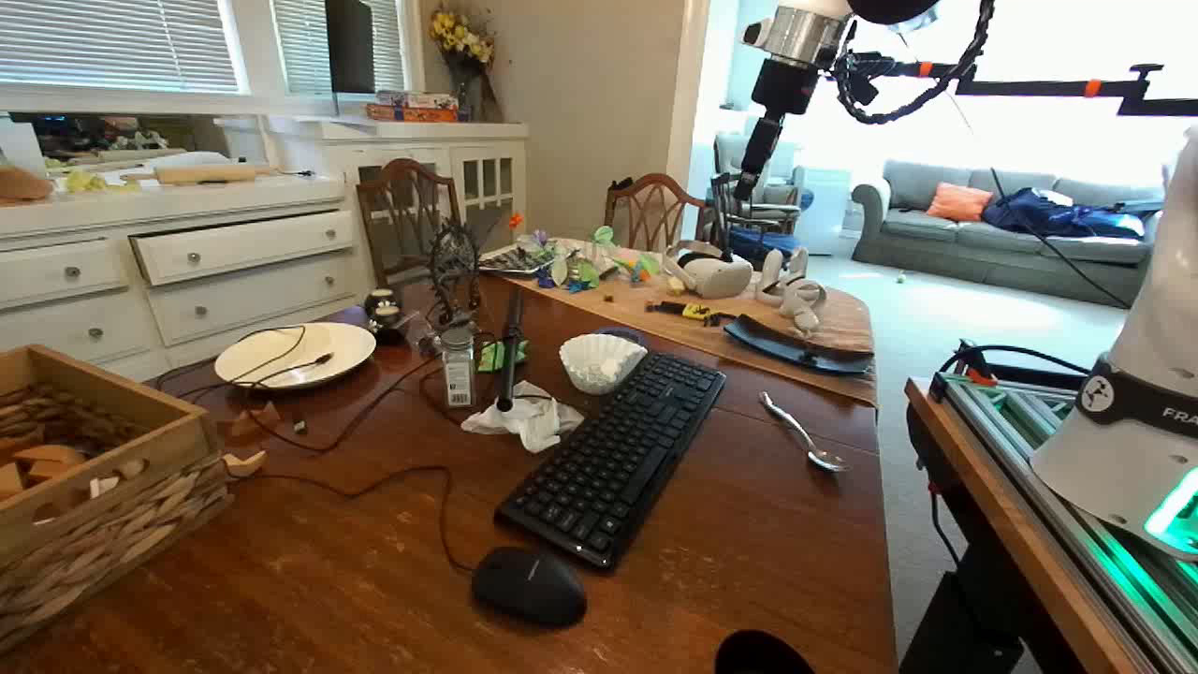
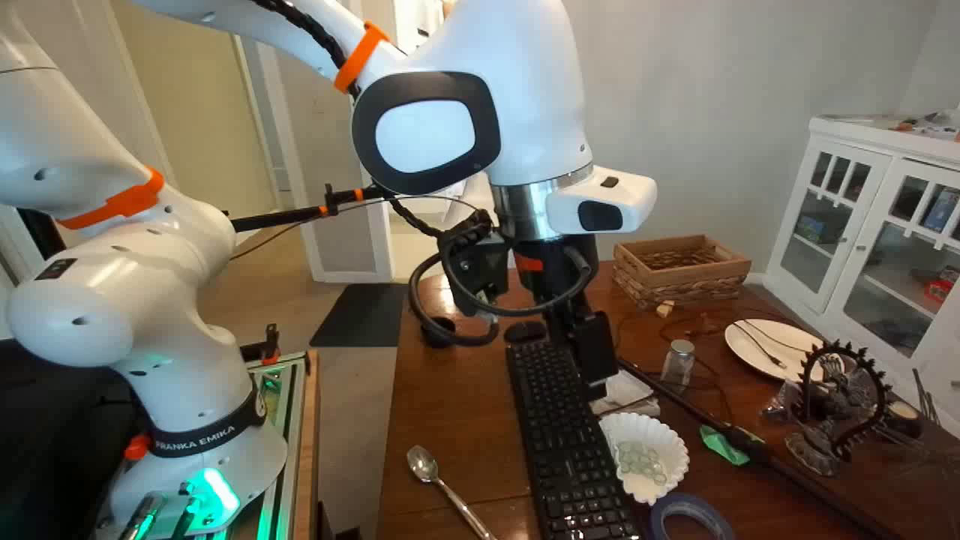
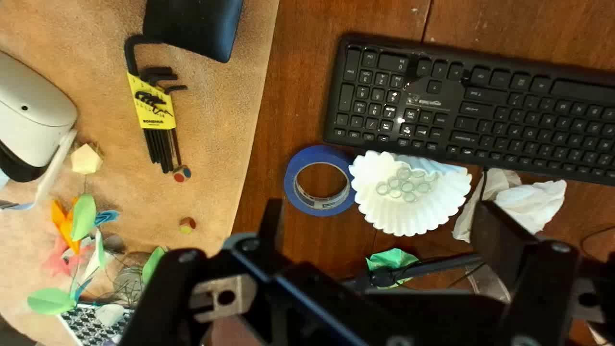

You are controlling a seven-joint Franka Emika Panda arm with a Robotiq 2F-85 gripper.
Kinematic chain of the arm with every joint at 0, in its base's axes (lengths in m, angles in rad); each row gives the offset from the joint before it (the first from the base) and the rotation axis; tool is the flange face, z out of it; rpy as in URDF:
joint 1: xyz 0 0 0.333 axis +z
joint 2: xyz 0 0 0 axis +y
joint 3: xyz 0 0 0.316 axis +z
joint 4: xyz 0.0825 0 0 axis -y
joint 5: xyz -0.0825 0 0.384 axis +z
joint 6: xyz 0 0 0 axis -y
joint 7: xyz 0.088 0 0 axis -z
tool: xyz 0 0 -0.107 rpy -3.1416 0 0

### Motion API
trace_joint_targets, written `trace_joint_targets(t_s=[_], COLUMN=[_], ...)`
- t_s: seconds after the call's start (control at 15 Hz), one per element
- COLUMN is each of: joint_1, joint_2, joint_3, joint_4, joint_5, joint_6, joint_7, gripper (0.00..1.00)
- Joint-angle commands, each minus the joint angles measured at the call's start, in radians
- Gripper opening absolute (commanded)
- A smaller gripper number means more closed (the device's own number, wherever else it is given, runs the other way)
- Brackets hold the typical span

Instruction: Press the button on the keypad

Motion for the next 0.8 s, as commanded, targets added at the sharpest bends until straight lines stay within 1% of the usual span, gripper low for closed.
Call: trace_joint_targets(t_s=[0.0, 0.27, 0.4, 0.47, 0.53, 0.6, 0.73], joint_1=[-0.010, -0.010, 0.011, 0.018, 0.023, 0.021, 0.028], joint_2=[0.001, 0.001, 0.054, 0.087, 0.109, 0.150, 0.215], joint_3=[0.010, 0.010, -0.012, -0.020, -0.024, -0.022, -0.022], joint_4=[0.001, 0.001, 0.020, 0.027, 0.031, 0.029, 0.032], joint_5=[0.006, 0.006, 0.056, 0.082, 0.106, 0.119, 0.167], joint_6=[-0.002, -0.002, 0.036, 0.055, 0.068, 0.119, 0.184], joint_7=[-0.004, -0.004, -0.030, -0.033, -0.040, -0.026, -0.034], gripper=[1.00, 1.00, 1.00, 0.75, 0.74, 0.66, 0.50])
